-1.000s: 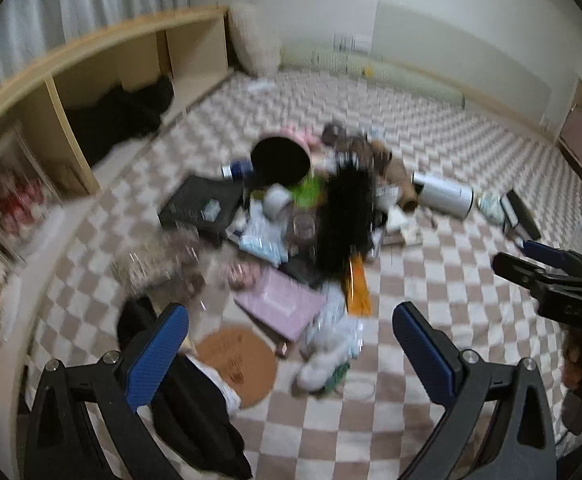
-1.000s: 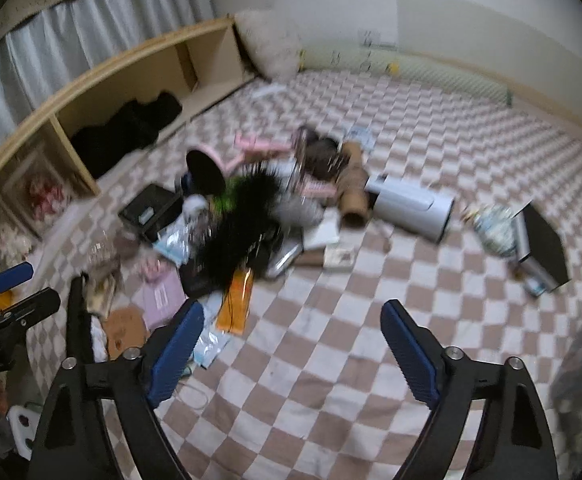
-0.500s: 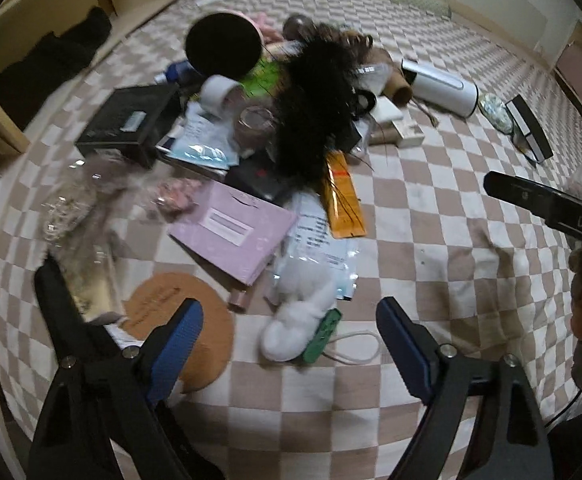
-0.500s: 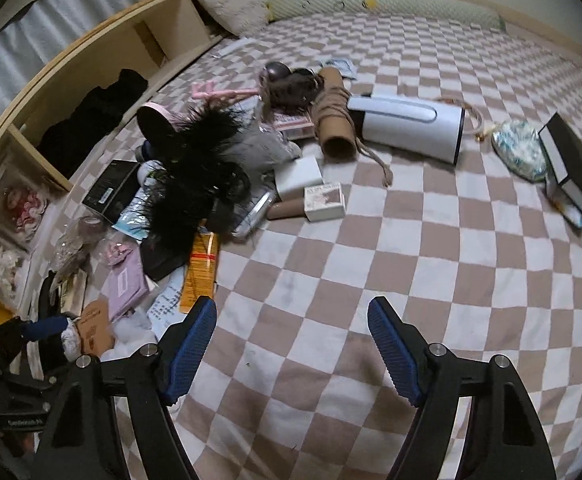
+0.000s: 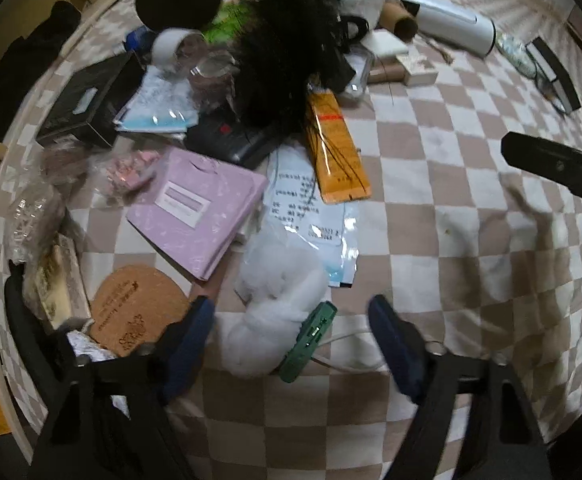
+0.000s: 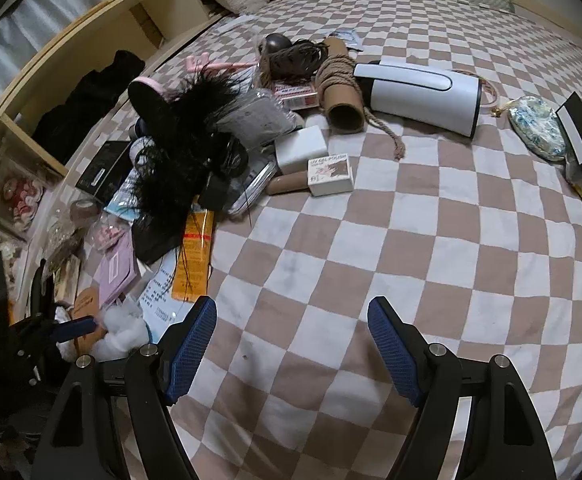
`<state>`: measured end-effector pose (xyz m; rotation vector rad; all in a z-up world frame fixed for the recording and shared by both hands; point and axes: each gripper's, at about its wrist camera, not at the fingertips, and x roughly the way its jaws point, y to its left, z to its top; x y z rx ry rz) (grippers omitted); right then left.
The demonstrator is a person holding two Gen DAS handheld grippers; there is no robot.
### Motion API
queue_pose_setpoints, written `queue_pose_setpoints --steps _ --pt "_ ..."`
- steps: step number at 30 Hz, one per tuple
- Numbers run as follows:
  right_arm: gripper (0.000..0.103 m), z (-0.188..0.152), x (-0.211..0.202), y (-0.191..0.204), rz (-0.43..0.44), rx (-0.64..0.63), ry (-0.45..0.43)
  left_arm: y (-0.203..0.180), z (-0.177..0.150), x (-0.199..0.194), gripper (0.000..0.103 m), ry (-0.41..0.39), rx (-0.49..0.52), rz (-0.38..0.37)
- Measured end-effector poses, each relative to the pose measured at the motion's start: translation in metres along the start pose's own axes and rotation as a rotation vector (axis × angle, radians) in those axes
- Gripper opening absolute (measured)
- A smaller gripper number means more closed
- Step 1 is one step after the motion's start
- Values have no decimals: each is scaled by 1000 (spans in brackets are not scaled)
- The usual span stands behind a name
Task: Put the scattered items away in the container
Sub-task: 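Move both tools down toward the pile, left toward the white fluffy item, then grasp the white fluffy item with the left tool while the right grasps the green clip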
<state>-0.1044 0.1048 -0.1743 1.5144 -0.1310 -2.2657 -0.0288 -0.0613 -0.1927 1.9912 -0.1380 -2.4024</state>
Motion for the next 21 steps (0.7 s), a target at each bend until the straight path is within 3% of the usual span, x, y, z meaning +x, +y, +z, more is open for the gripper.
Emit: queue_pose_setpoints --steps 3,5,11,21 --pt "79 -3 0 -3 1 2 10 3 -2 4 68 16 -6 -5" --pt "79 -5 0 -5 4 2 14 7 -3 4 55 21 -19 -13" --pt "79 -16 5 -6 24 -9 37 33 -4 1 38 19 -132 -87" --pt "79 -44 19 39 128 -169 77 55 -12 -2 34 7 -180 -106"
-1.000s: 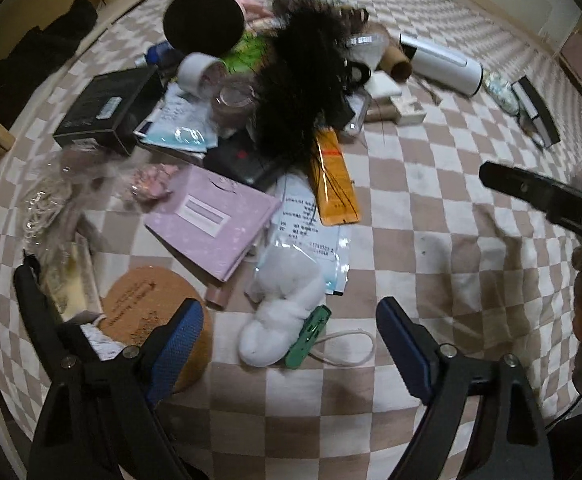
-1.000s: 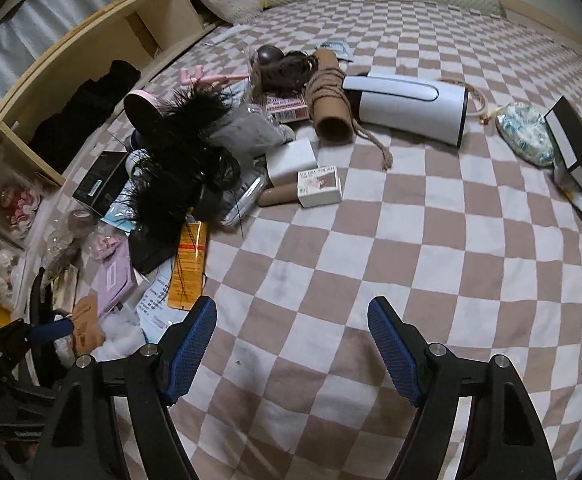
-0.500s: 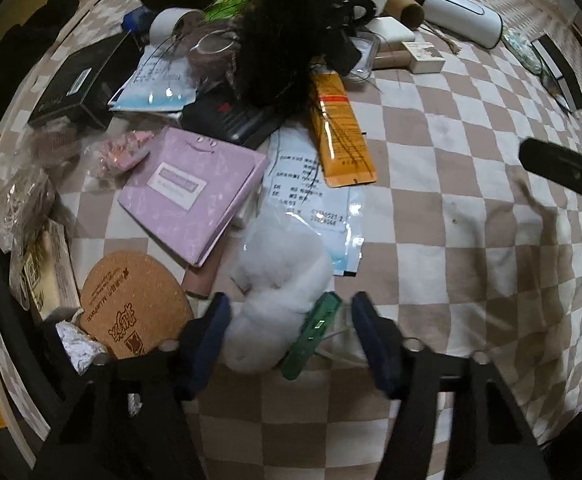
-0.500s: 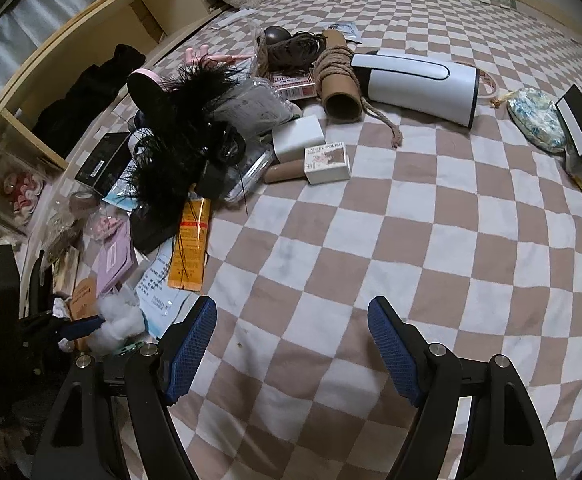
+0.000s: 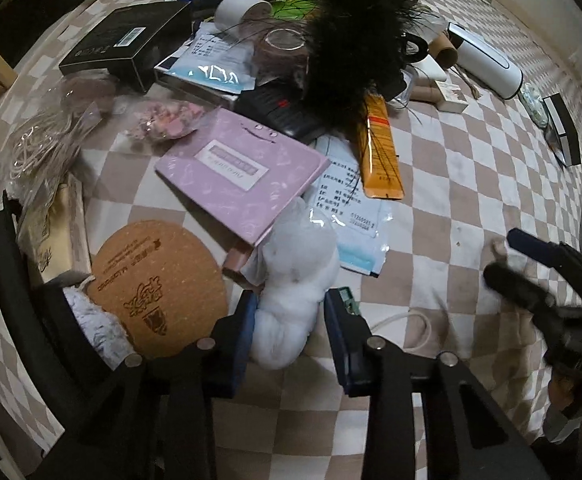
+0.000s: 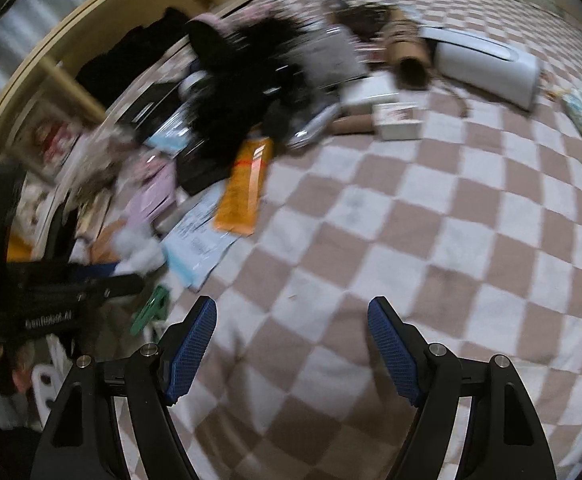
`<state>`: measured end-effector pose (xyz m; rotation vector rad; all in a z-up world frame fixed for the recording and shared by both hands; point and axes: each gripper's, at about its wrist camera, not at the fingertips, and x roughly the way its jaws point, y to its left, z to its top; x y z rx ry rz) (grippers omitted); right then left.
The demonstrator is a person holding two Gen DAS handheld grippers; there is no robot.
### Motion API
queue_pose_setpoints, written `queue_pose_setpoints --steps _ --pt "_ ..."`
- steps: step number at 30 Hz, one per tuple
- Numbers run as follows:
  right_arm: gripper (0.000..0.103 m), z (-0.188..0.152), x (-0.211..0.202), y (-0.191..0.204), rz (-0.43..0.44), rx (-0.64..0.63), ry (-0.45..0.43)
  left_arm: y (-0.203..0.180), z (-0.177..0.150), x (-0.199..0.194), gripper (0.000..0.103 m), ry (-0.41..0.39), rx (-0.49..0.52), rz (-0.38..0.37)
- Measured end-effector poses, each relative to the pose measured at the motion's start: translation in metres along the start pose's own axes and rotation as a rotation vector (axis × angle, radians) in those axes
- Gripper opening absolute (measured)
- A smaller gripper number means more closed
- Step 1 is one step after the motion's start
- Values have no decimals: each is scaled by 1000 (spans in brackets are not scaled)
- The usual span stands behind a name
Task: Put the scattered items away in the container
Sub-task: 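Grasp the white fluffy item with the left tool while the right grasps the green clip, then carry the white fluffy item and green clip over to the clear container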
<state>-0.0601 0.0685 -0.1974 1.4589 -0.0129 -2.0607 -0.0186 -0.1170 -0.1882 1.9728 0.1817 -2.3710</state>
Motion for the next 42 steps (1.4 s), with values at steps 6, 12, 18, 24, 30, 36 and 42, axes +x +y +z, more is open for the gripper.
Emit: queue_pose_setpoints --steps 6,12,18,24,30,36,42 --pt "79 -16 13 44 3 -190 12 7 -3 -3 34 7 -17 -7" --pt "78 -22 25 77 37 -268 23 13 -6 -7 34 16 -29 -15" --pt "63 -22 40 95 19 -295 41 23 -12 -9 34 21 -52 -38" --pt "45 -17 51 96 1 -262 34 25 -12 -8 34 18 -44 -40" --pt "25 -17 50 95 -28 -272 33 23 -10 -4 34 16 -39 -33" --pt "12 -14 45 88 -45 -244 43 21 -11 -5 34 8 -36 -24" --pt "11 -11 34 84 -54 -232 33 18 -14 -10 34 -5 -40 -20"
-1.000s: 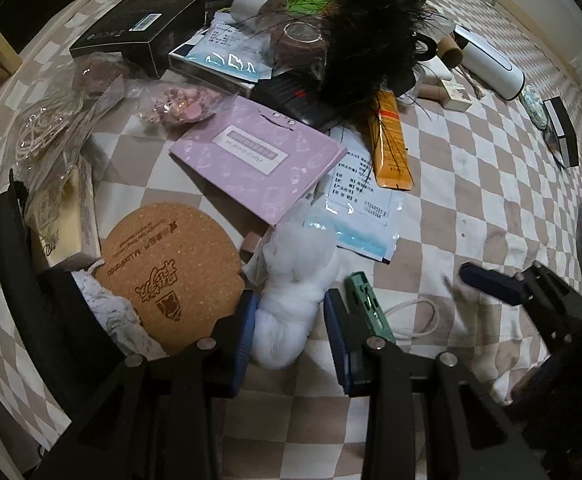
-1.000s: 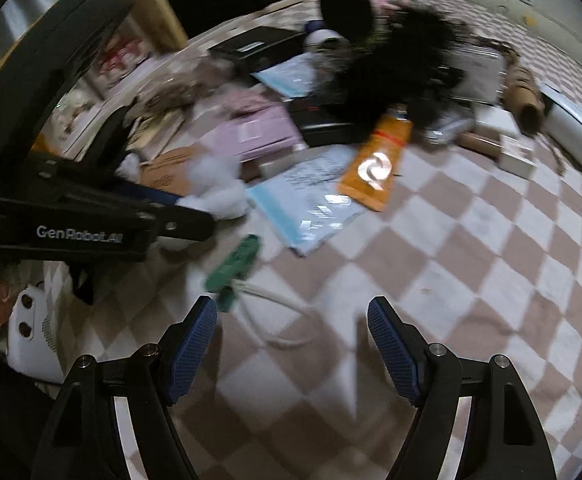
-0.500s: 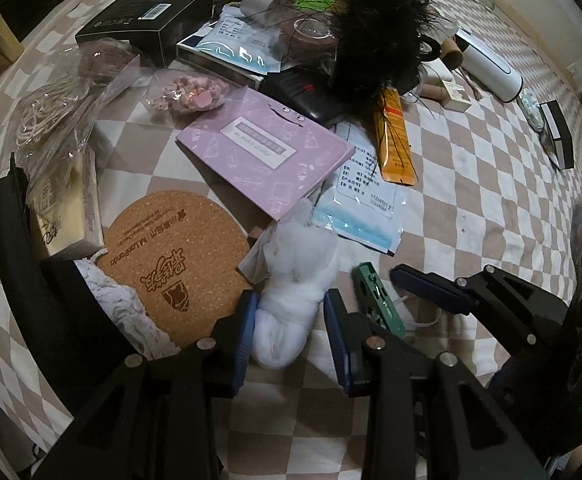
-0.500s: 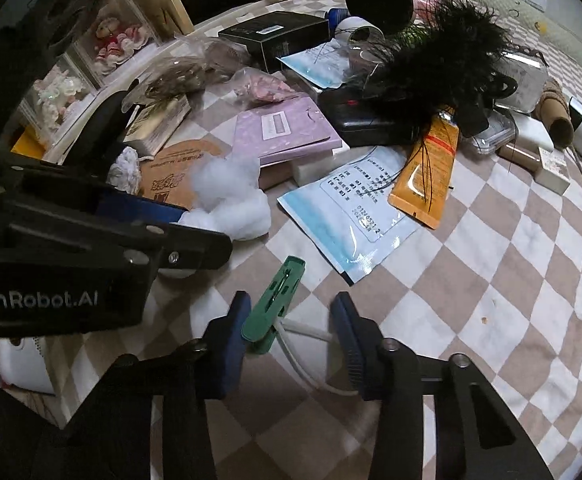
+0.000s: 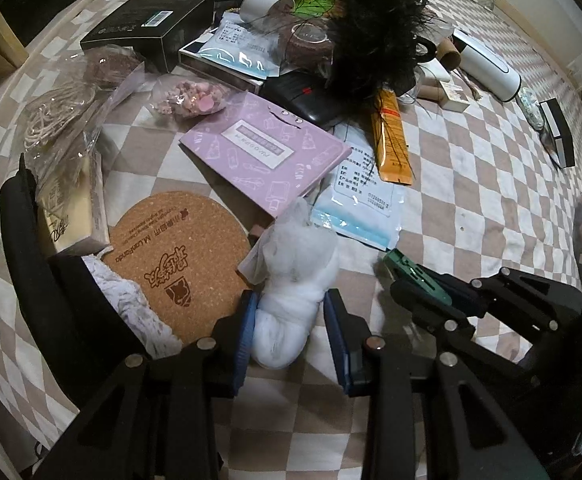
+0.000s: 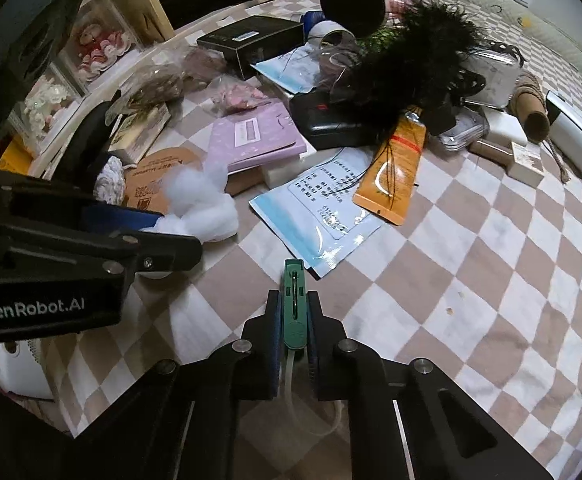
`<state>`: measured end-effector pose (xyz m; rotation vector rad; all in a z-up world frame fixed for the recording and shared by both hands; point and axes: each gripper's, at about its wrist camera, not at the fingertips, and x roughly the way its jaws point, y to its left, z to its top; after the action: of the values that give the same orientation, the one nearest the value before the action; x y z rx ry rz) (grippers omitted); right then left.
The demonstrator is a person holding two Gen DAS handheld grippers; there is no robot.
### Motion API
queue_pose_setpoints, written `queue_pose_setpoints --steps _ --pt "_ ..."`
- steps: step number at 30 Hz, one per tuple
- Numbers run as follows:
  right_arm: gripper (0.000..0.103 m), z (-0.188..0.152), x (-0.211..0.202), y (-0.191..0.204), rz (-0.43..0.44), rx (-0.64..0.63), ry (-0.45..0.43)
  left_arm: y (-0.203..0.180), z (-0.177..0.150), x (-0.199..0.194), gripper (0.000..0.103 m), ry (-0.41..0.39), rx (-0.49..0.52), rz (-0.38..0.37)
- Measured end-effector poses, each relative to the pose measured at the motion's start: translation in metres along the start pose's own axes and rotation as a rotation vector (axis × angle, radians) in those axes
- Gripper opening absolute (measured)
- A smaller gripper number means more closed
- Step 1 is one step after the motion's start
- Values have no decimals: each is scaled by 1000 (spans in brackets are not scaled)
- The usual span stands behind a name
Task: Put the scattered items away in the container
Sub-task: 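Carry the white fluffy item and green clip over to the clear container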
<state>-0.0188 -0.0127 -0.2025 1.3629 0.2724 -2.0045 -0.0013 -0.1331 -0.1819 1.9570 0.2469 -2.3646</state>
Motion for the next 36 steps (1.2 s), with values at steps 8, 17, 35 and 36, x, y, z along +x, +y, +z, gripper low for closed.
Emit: queue_pose_setpoints --steps 8,17,35,36 --pt "11 5 -21 -7 -27 25 -25 -16 0 -16 33 -48 0 -28" --pt "11 9 -62 -26 -107 42 -100 -50 0 -38 32 -121 49 -31" --pt "11 -17 -152 -80 -287 123 -229 -121 9 -77 32 -229 188 -67" --pt "11 -19 -156 -83 -293 128 -234 -127 10 -79 33 -235 196 -72"
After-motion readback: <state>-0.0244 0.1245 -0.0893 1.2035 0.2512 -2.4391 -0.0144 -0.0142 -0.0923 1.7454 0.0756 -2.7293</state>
